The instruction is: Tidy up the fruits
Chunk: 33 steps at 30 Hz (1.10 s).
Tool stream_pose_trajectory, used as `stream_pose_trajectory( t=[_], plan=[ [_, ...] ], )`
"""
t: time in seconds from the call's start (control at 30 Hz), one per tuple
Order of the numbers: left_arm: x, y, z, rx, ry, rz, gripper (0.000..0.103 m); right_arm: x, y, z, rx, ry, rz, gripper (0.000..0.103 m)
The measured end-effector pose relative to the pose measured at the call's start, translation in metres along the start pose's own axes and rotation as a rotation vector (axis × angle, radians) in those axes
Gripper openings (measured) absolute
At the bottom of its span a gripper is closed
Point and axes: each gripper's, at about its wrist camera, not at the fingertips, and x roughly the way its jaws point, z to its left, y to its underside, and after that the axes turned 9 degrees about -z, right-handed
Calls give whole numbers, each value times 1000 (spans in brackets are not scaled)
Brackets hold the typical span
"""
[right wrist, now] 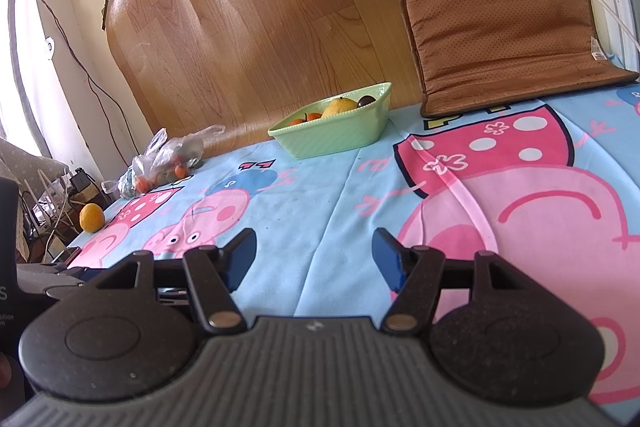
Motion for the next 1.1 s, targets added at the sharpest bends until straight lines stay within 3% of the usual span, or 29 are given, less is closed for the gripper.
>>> stream_pose_trajectory(
  t=[1.1],
  plan=[
    [-1, 2, 1, 18, -41, -22, 103, 2, 3, 5, -5, 0, 6, 70]
  ],
)
